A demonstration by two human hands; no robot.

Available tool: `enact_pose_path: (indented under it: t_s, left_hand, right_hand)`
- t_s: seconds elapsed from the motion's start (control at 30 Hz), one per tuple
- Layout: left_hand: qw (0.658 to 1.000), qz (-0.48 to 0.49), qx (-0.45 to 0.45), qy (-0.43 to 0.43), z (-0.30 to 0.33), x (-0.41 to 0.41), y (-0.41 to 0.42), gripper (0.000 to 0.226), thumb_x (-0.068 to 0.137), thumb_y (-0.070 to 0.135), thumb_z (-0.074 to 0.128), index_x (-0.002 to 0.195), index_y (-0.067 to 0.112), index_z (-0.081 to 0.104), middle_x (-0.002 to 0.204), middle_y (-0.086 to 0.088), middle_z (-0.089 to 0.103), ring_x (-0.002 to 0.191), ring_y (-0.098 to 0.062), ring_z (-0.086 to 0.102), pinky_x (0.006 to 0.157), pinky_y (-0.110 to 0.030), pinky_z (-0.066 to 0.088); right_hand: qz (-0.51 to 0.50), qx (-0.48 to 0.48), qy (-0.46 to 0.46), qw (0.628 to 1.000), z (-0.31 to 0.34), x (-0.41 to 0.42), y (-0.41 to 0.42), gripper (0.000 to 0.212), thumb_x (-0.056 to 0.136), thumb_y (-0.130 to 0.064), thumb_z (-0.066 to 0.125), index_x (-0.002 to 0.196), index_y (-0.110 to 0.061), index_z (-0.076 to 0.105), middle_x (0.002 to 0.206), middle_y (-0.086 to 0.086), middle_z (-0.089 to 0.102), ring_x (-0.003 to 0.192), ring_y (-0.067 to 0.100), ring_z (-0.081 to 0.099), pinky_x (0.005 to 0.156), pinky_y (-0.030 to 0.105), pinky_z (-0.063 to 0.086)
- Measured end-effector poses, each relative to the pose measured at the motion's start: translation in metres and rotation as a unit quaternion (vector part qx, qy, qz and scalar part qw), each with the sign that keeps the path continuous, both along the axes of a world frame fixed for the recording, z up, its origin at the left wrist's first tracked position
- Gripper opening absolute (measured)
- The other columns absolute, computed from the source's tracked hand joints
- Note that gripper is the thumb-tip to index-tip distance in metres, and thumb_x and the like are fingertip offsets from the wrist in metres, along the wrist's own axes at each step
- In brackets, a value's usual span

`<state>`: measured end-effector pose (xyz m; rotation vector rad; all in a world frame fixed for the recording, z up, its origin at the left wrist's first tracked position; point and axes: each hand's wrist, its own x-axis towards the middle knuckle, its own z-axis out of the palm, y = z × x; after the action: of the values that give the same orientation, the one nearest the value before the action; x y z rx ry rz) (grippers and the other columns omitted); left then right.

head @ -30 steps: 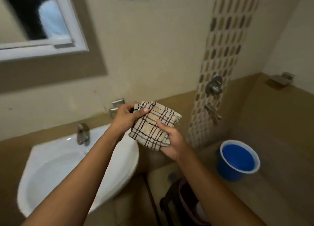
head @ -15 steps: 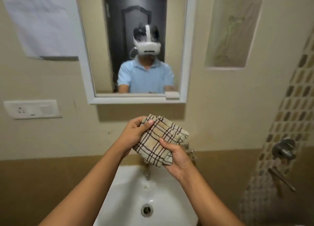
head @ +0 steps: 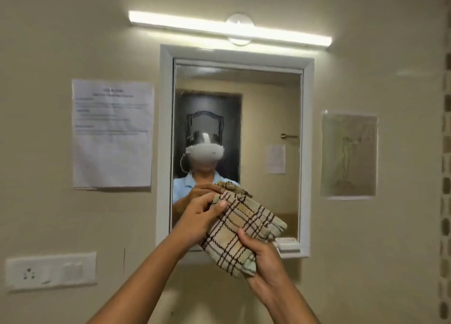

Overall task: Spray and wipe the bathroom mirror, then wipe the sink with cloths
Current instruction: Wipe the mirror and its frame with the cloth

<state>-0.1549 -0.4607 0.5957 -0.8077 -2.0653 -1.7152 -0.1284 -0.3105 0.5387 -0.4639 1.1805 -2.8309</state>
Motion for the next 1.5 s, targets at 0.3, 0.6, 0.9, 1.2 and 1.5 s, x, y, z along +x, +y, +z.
enact_pose_path:
  t_s: [0.3,0.6,0.9,1.2,1.5]
  left_hand:
    - [0.962,0.158,-0.052,0.217,0.106,-0.021,-0.005,0.015,0.099,0.023,0.053,0.107,0.024,0.066,0.1,0.007,0.07,0.089,-0.004,0.067,0.071,-0.022,0.056]
    - [0.777,0.463,-0.173,0.39,0.187,-0.05,-0.038,0.042,0.093,0.024,0.046,0.133,0.012,0.049,0.131,-0.014,0.056,0.122,-0.031,0.053,0.105,-0.041,0.04]
    - [0.719,0.522,-0.264,0.376,0.198,-0.084,-0.083,0.073,0.093,0.007,0.044,0.156,0.009,0.008,0.165,-0.006,0.004,0.152,-0.021,0.003,0.123,-0.044,0.005]
    - [0.708,0.514,-0.289,0.389,0.195,-0.092,-0.092,0.075,0.087,0.023,0.027,0.156,0.013,0.002,0.165,-0.005,-0.004,0.152,-0.02,0.0,0.123,-0.042,0.004]
    - [0.72,0.497,-0.274,0.399,0.193,-0.096,-0.094,0.073,0.088,0.025,0.029,0.156,0.011,0.005,0.164,-0.004,-0.002,0.151,-0.021,0.001,0.122,-0.045,0.008]
  right_hand:
    - [-0.098,-0.019,0.076,0.992,0.106,-0.028,0.027,0.042,0.08,-0.002,0.065,0.121,-0.008,0.061,0.112,0.017,0.072,0.103,0.036,0.07,0.096,0.058,0.05]
    - [-0.345,-0.001,0.183,0.92,0.229,-0.034,0.064,0.018,0.097,-0.008,0.056,0.11,-0.021,0.057,0.102,-0.003,0.063,0.097,0.016,0.064,0.081,0.026,0.058]
    - [-0.726,0.255,0.347,0.536,0.3,-0.084,0.091,0.074,0.081,0.005,0.065,0.146,-0.019,0.04,0.148,0.005,0.047,0.136,0.026,0.044,0.11,0.045,0.042]
    - [-0.673,0.487,0.299,0.47,0.283,-0.119,0.066,0.097,0.085,-0.017,0.06,0.156,-0.026,-0.005,0.165,0.002,-0.01,0.15,0.022,-0.015,0.12,0.048,-0.014]
    - [-0.581,0.551,0.471,0.371,0.276,-0.123,0.003,0.091,0.087,-0.037,0.062,0.157,-0.025,0.005,0.166,0.001,-0.002,0.149,0.014,-0.016,0.12,0.044,-0.017]
